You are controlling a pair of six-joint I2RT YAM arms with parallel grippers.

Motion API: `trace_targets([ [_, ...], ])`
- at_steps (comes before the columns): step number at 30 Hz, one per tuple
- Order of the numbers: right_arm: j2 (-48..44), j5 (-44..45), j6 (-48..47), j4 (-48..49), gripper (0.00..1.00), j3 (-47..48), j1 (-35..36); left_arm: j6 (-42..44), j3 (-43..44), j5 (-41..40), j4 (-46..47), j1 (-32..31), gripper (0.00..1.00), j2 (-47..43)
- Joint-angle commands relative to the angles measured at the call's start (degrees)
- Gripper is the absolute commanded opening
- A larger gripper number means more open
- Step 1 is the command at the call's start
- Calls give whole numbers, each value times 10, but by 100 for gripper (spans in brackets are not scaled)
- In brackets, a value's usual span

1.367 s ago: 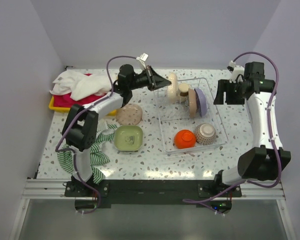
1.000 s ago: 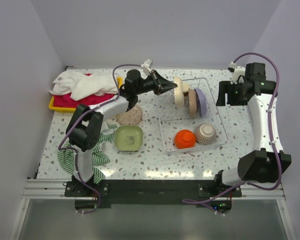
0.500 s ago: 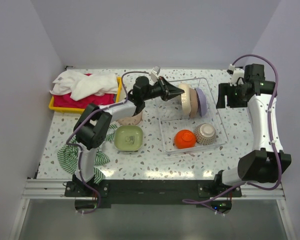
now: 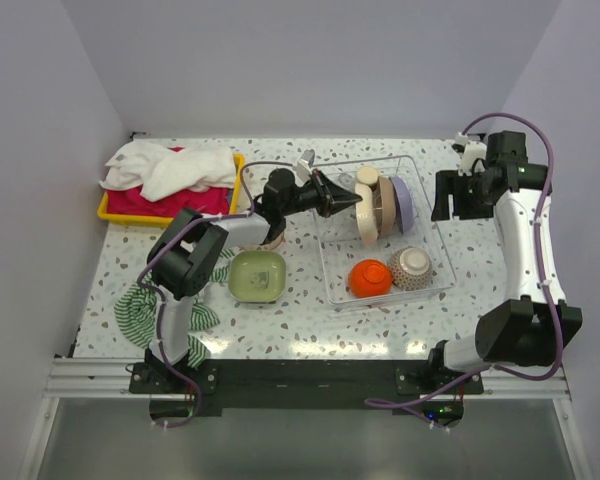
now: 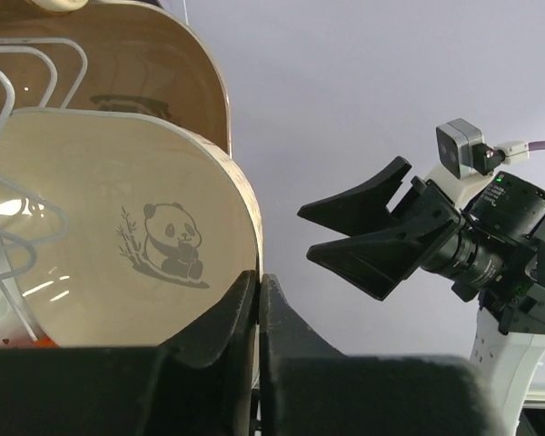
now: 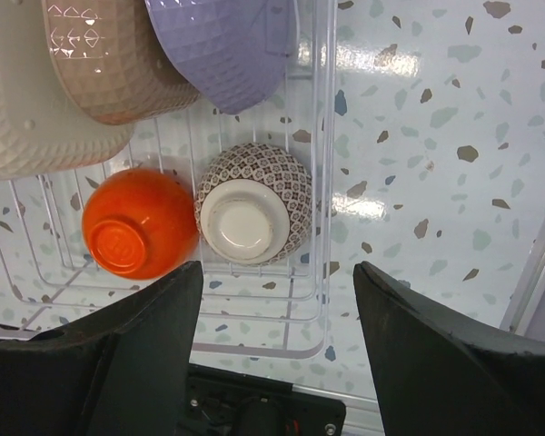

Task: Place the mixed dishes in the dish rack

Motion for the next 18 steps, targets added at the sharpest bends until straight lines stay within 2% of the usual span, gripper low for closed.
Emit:
trace_targets([
  [1,-13,6,-6,0,72,-2,-1,11,3,-17,21,0,19,-2],
  [2,-13,4,-6,0,72,-2,-1,19,12,-20,14,-1,28,-3],
  [3,-14,3,-4,2,72,-2,-1,30,14,-21,0,-1,42,-6],
  [6,-17,-4,0,6,72,-6,-1,61,30,-23,-37,-1,54,-15],
  [9,-24,-12,5,12,72,-16,-1,92,34,-29,-80,0,62,-32],
  [12,-31,-20,9,19,72,-28,-2,115,19,-32,-93,0,61,-48],
  [14,-35,-24,10,24,72,-39,-1,119,11,-38,-105,-2,56,-53],
  [15,-36,-25,11,25,72,-41,-1,125,9,-41,-118,-3,50,-56],
  [18,-39,-28,11,27,72,-47,-1,130,4,-42,-133,-6,47,-61],
])
